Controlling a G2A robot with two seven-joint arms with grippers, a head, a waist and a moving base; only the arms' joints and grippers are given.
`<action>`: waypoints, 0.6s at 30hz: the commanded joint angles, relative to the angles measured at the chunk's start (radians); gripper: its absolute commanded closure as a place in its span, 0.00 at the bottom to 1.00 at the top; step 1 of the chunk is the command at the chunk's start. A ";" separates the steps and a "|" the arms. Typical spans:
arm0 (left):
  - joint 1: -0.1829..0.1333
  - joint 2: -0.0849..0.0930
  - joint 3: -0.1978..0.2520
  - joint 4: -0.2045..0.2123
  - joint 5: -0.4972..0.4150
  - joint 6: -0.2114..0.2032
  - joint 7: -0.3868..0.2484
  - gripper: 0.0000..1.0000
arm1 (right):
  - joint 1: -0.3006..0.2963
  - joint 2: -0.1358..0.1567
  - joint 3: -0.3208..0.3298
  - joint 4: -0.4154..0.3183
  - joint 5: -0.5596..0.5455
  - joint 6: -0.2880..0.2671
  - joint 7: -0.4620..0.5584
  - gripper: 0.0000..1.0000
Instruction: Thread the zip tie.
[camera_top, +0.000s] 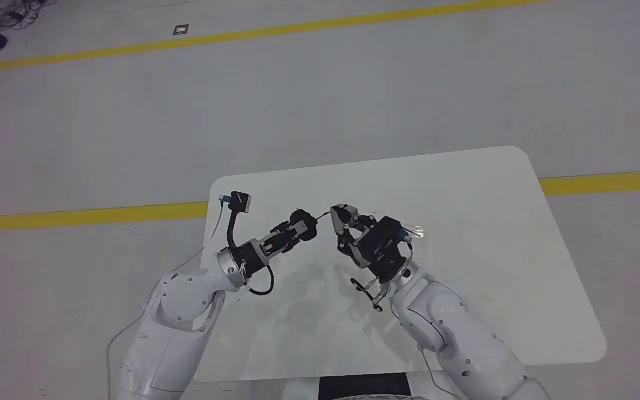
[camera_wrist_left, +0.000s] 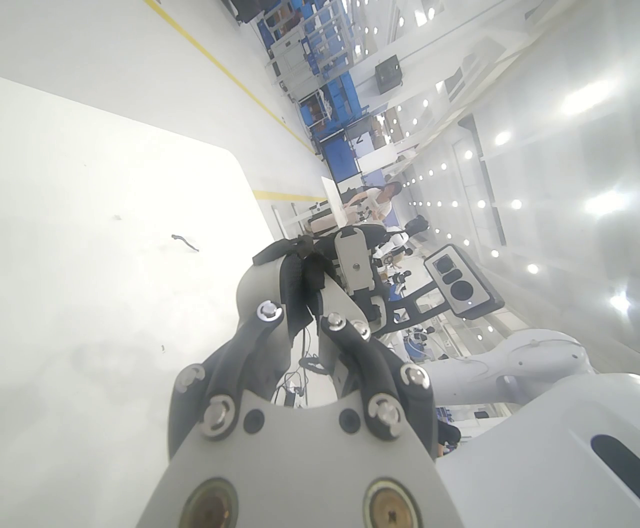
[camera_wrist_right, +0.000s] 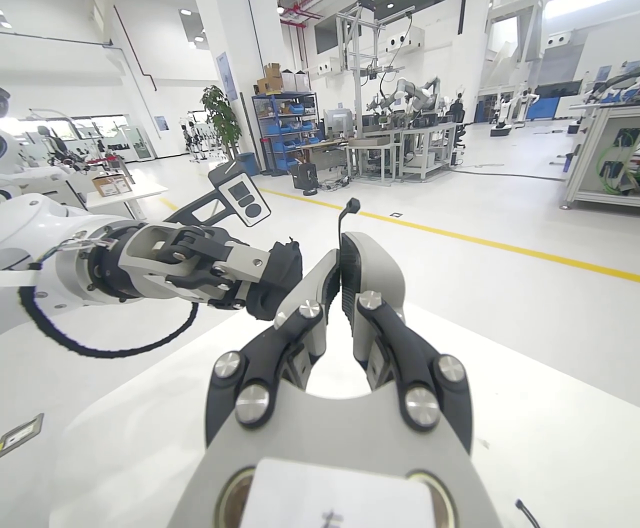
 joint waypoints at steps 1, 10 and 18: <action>-0.003 -0.001 0.009 -0.001 0.006 0.005 0.015 1.00 | 0.001 0.000 -0.002 0.000 0.000 0.000 -0.001 1.00; -0.010 0.003 0.019 0.006 0.001 0.001 0.020 1.00 | 0.003 0.000 -0.005 0.003 0.002 0.002 -0.003 1.00; -0.013 0.007 0.023 0.006 -0.011 -0.008 0.011 1.00 | 0.004 0.001 -0.006 0.002 -0.003 0.007 0.000 1.00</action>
